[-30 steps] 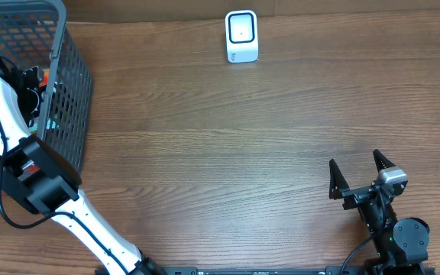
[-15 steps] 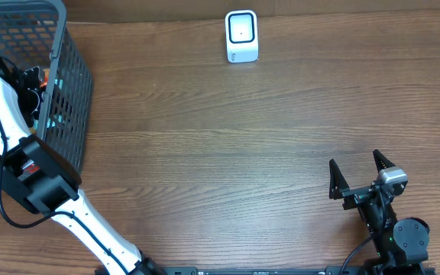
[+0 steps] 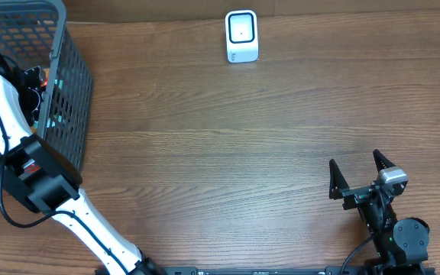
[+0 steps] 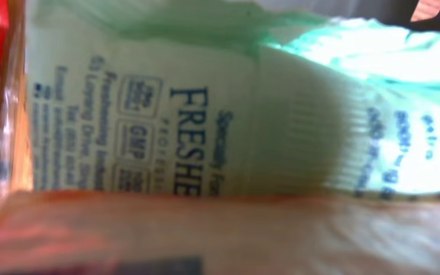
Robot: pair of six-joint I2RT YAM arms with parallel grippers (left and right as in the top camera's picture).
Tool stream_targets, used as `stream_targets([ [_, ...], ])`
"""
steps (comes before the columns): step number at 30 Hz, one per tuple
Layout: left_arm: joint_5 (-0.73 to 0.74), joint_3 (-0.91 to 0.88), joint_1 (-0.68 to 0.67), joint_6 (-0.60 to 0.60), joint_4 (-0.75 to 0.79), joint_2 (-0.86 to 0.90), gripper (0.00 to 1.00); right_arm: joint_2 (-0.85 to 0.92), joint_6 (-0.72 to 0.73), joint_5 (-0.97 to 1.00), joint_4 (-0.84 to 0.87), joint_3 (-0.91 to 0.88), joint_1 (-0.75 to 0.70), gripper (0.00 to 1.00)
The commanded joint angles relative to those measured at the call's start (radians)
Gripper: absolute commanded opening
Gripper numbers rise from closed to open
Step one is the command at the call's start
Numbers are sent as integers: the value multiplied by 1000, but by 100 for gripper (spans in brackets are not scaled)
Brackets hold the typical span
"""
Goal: Scan the item barcode
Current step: 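Close the left gripper on an orange snack pack in the basket, then lift the orange pack out and carry it toward the scanner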
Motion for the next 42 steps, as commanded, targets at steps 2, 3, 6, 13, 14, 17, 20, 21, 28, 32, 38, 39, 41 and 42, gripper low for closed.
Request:
stream_targets([
  [2, -11, 63, -1, -47, -24, -17, 32, -9, -5, 5, 4, -10, -3, 100],
  [3, -11, 74, -1, -58, -27, -32, 32, -9, -5, 5, 4, -10, -3, 100],
  [6, -11, 92, -1, -97, -28, -88, 32, -9, -4, 5, 4, -10, -3, 100],
  [13, -11, 92, -1, -206, -6, -282, 32, -9, -4, 5, 4, -10, -3, 100],
  [14, -11, 92, -1, -222, -3, -308, 32, -9, -4, 5, 4, -10, -3, 100],
  [17, -11, 92, -1, -265, 0, -396, 32, -9, -4, 5, 4, -10, -3, 100],
  [20, -1, 92, -1, -286, -6, -485, 31, -9, -4, 5, 4, -10, -3, 100],
  [21, 13, 92, -1, -286, -8, -517, 31, -9, -4, 5, 4, -10, -3, 100],
  [28, 138, 92, -10, -308, -40, -703, 29, -9, -4, 5, 4, -10, -3, 100],
  [32, 143, 92, -61, -307, -92, -779, 29, -9, -4, 5, 4, -10, -3, 100],
  [38, 66, 92, -199, -300, -217, -826, 27, -9, -4, 5, 4, -10, -3, 100],
  [39, 48, 92, -227, -301, -235, -826, 27, -9, -5, 5, 4, -10, -3, 100],
  [41, 31, 89, -284, -303, -266, -826, 25, -9, -4, 5, 4, -10, -3, 100],
  [42, 26, 88, -312, -304, -283, -826, 23, -9, -4, 5, 4, -10, -3, 100],
])
